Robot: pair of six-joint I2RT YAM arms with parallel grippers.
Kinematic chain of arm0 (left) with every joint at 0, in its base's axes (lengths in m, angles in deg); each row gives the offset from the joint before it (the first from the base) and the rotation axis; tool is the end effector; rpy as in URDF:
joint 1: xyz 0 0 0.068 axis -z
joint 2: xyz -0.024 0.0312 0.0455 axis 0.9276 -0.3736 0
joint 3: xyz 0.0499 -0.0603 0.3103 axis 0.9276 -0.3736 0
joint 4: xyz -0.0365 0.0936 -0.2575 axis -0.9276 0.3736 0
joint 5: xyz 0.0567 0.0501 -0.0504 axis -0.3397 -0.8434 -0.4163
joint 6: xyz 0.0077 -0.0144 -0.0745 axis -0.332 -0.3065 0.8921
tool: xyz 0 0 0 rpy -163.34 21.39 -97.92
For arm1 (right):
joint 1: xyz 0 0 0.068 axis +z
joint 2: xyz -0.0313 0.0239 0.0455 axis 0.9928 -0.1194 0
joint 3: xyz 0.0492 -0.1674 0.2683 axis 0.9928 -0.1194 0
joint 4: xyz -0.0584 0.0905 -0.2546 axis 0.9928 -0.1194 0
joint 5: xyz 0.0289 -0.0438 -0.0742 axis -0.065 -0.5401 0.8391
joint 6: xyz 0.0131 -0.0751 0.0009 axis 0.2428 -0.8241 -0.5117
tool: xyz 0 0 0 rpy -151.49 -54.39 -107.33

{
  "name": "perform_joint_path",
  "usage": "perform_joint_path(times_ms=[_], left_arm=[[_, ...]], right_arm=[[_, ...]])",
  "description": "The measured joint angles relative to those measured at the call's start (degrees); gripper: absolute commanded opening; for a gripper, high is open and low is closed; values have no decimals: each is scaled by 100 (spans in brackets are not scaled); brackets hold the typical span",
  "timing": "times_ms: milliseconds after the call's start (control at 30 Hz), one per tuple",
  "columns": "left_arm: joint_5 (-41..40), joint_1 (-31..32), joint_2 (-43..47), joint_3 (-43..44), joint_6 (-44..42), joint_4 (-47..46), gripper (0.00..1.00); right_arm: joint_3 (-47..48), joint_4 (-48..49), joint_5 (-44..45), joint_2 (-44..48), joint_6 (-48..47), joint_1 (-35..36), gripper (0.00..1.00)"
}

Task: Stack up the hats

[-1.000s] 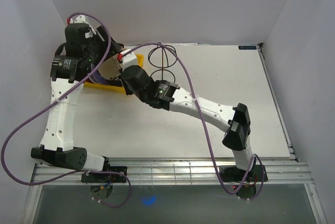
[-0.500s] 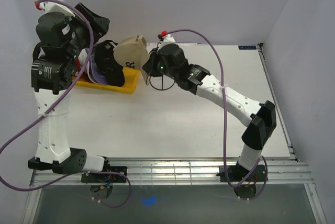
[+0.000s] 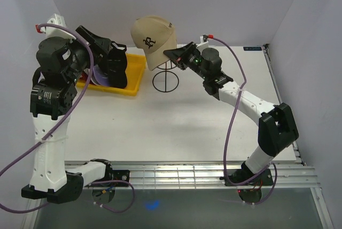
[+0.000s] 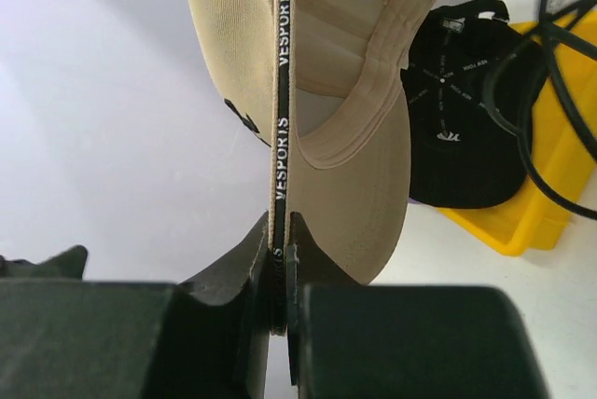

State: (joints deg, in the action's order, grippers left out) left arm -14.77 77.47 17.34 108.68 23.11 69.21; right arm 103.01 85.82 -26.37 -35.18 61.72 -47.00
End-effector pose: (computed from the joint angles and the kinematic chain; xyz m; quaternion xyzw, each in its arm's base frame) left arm 0.1921 -0.0277 0.5885 -0.1968 0.7320 -0.2317 0.6098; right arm 0.3574 0.2700 0.4218 0.1424 0.6501 0.6119 0.4274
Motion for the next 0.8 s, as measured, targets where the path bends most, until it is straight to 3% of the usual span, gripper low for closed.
perform_joint_path(times_ms=[300, 800], left_arm=[[74, 0, 83, -402, -63, 31, 75], [197, 0, 249, -931, -57, 4, 74]], right_arm=[[-2009, 1650, 645, 483, 1504, -205, 8], [-3128, 3082, 922, 586, 2367, -177, 8]])
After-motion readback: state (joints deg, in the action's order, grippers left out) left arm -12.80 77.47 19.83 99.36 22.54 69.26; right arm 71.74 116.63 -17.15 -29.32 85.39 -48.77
